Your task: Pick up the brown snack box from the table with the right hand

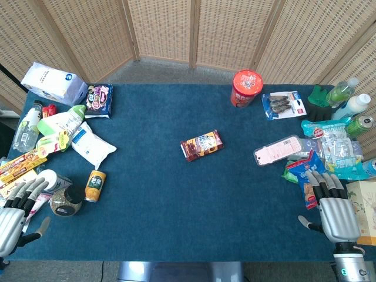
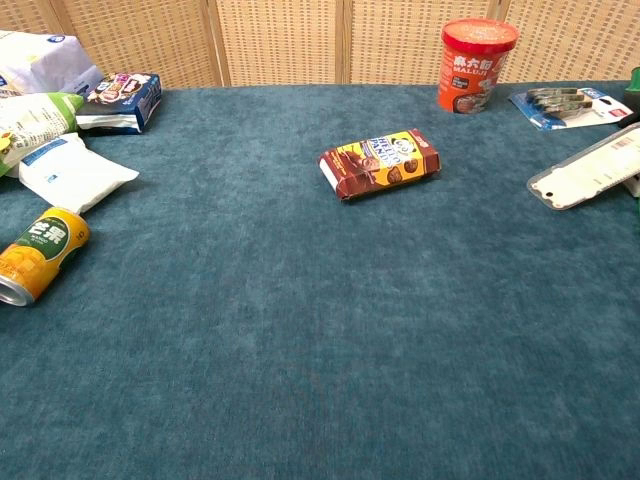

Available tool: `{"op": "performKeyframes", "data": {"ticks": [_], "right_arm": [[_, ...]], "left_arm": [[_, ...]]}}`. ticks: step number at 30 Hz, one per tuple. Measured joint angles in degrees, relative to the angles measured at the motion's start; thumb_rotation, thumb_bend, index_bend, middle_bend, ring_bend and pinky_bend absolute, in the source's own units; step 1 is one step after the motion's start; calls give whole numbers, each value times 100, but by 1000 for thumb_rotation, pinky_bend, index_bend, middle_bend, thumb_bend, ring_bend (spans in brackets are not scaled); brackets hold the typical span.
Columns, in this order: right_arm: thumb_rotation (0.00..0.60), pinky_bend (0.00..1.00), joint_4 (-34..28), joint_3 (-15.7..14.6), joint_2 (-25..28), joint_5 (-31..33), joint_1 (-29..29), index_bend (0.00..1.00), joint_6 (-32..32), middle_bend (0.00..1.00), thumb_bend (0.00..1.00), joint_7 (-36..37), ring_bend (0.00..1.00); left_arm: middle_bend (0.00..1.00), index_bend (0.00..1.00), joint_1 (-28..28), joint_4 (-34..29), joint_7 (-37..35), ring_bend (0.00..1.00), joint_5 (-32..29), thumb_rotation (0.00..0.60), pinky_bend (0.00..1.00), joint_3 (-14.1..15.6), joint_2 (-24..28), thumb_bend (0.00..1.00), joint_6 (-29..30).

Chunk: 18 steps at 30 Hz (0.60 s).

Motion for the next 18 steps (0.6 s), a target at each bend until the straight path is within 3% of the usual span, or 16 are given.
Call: {"op": "performKeyframes", "data": {"ticks": [18], "right_arm": [[600,0,-111,1,49,-219,174,0,-193,0,137,240,0]], "left_arm": [[0,35,40,-16,-291,0,313,600,0,127,122,470,134]]}}
